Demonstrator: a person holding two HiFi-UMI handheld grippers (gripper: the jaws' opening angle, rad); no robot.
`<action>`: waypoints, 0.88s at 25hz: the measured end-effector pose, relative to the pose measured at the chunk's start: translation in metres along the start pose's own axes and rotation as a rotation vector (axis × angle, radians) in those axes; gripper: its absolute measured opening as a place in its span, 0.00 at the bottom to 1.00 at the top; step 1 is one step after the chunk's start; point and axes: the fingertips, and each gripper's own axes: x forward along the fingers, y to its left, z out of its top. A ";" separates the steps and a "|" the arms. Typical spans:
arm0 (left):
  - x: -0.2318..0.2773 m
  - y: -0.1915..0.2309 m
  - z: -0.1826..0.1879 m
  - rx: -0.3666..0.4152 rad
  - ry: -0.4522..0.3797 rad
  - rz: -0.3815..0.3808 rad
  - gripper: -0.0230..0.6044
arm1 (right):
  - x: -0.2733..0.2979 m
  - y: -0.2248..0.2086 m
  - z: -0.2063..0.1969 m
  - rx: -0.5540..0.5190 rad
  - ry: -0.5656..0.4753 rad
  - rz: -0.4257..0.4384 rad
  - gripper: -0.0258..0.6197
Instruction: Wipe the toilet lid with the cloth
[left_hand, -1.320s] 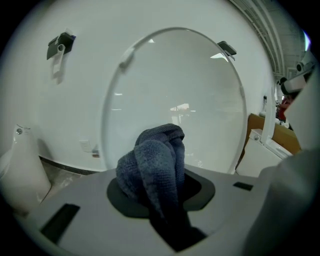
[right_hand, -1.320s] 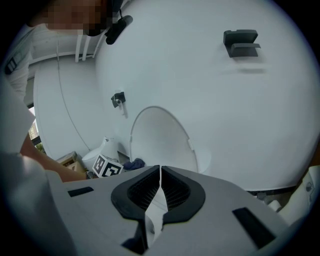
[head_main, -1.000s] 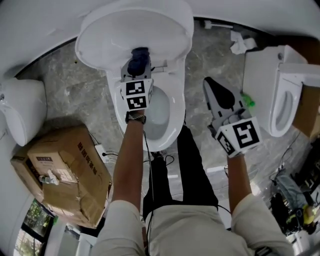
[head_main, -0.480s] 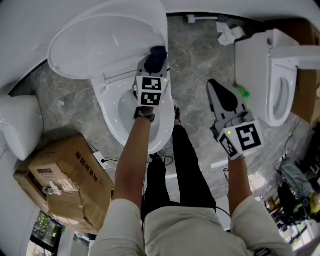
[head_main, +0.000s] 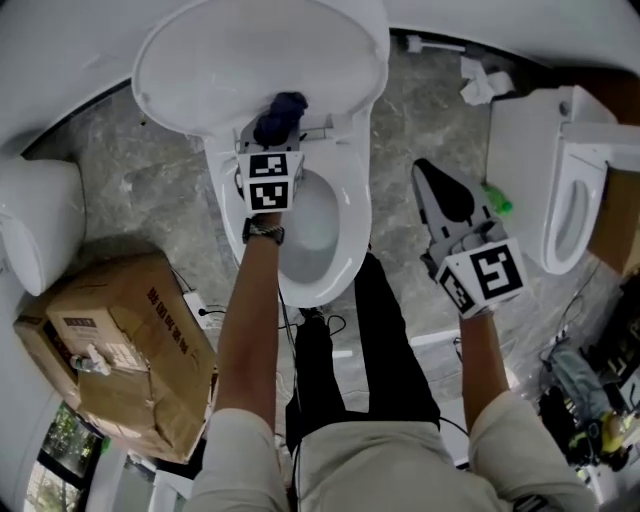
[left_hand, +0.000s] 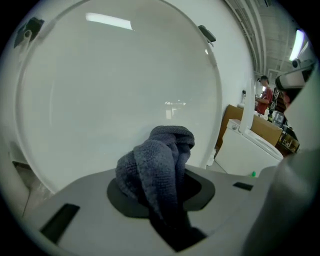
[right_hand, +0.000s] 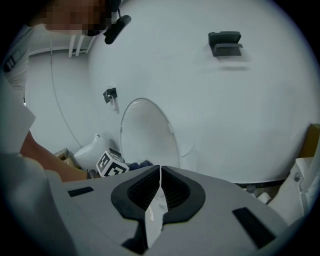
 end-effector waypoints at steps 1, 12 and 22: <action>-0.004 0.013 -0.003 -0.004 0.002 0.016 0.22 | 0.009 0.007 0.001 -0.008 -0.002 0.017 0.09; -0.065 0.145 -0.047 -0.187 -0.024 0.265 0.21 | 0.082 0.082 0.007 -0.047 0.008 0.203 0.09; -0.028 0.112 -0.069 -0.165 0.033 0.265 0.21 | 0.082 0.049 -0.002 -0.054 0.021 0.171 0.09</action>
